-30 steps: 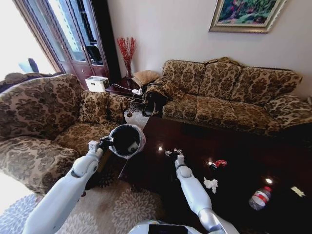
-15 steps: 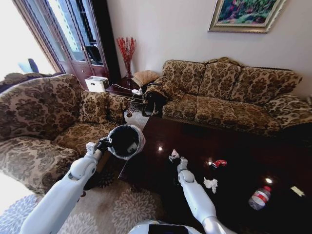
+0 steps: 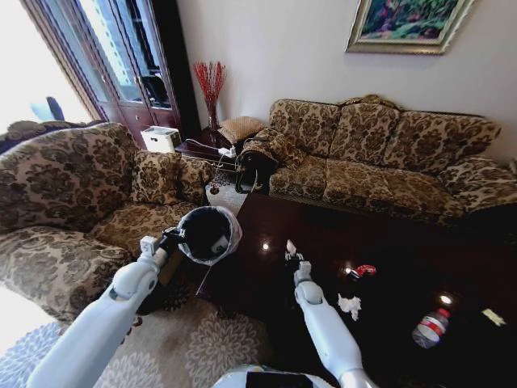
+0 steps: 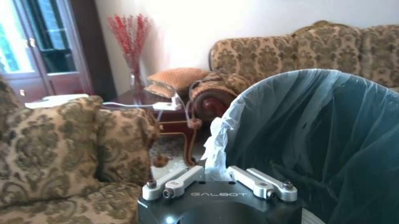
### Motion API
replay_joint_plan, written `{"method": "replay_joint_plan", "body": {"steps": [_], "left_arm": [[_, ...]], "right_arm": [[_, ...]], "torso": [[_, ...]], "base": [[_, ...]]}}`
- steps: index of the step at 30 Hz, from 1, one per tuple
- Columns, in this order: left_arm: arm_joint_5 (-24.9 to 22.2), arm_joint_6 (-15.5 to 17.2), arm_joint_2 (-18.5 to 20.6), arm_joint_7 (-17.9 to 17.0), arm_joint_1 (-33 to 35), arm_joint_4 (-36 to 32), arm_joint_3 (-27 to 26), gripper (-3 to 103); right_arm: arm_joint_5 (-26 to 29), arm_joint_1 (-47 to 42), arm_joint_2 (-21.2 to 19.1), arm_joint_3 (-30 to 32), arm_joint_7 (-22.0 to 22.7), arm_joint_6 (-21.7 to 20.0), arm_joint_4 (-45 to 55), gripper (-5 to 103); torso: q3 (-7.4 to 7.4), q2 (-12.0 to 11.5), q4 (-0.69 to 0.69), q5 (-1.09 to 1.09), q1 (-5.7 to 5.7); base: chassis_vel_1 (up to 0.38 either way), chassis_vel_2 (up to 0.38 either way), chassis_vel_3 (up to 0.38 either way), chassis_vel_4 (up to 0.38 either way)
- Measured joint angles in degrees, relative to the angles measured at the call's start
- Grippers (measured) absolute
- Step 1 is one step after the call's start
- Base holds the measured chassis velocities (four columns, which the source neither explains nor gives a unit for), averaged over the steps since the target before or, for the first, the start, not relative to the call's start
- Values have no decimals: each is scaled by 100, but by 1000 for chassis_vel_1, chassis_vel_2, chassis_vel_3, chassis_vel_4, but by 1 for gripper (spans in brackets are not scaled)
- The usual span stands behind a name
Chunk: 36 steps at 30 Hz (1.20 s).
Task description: Move to the front of the table and place the trash on the table into the trash bin.
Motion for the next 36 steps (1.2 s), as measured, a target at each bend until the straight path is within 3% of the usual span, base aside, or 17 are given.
{"method": "replay_joint_plan", "body": {"steps": [2, 3, 5, 6, 10, 12, 14, 17, 22, 24, 36], "left_arm": [[2, -36, -12, -20, 4, -33, 174, 1], [2, -36, -12, -20, 4, -33, 174, 1], [-6, -37, -19, 6, -26, -90, 385, 1], [-6, -37, -19, 6, -26, -90, 385, 1], [-185, 151, 45, 27, -332, -178, 949, 1], [-220, 243, 64, -6, -486, -182, 1130, 1], [-252, 391, 76, -279, -876, -163, 1528, 1], [-273, 460, 51, -401, -1092, -151, 1741, 1], [-322, 553, 38, -480, -1238, -165, 1895, 1], [-335, 559, 64, -475, -1236, -183, 1869, 1], [-358, 592, 144, -445, -915, -356, 1448, 1]], "right_arm": [[446, -51, -316, -136, 2, -197, 989, 18], [446, -51, -316, -136, 2, -197, 989, 18], [1329, -78, -768, -209, -278, -486, 2095, 18], [1329, -78, -768, -209, -278, -486, 2095, 18], [3016, -240, -1596, -334, -836, -1124, 3721, 18], [3262, -317, -1736, -405, -891, -1244, 3997, 18], [3518, -543, -1977, -631, -1002, -1442, 4392, 18], [3436, -768, -2084, -925, -1111, -1484, 4464, 18], [2785, -973, -2100, -1406, -1147, -1524, 4194, 18], [2424, -841, -1982, -1550, -1111, -1425, 3845, 18], [1731, -122, -1670, -1958, -933, -1355, 3071, 14]], "torso": [[0, 0, 0, -3, 0], [0, 0, 0, -3, 0], [0, 0, 1, 0, 0], [0, 0, 1, 0, 0], [0, 0, -1, 1, 0], [0, 0, -2, -2, 0], [-1, 0, -2, 1, -1], [0, 0, -2, 0, 0], [0, 0, -1, 0, 0], [0, 0, -1, -1, -1], [0, 0, 0, -1, 0]], "base": [[0, 0, 0, 0], [0, 0, 0, 0], [0, 0, 0, 0], [0, 0, 0, 0], [0, 0, 0, 0], [0, 0, 0, 0], [0, 0, 0, 0], [0, 0, 0, 0], [0, 0, 0, 0], [0, 0, 0, 0], [0, 0, 0, 0]]}}
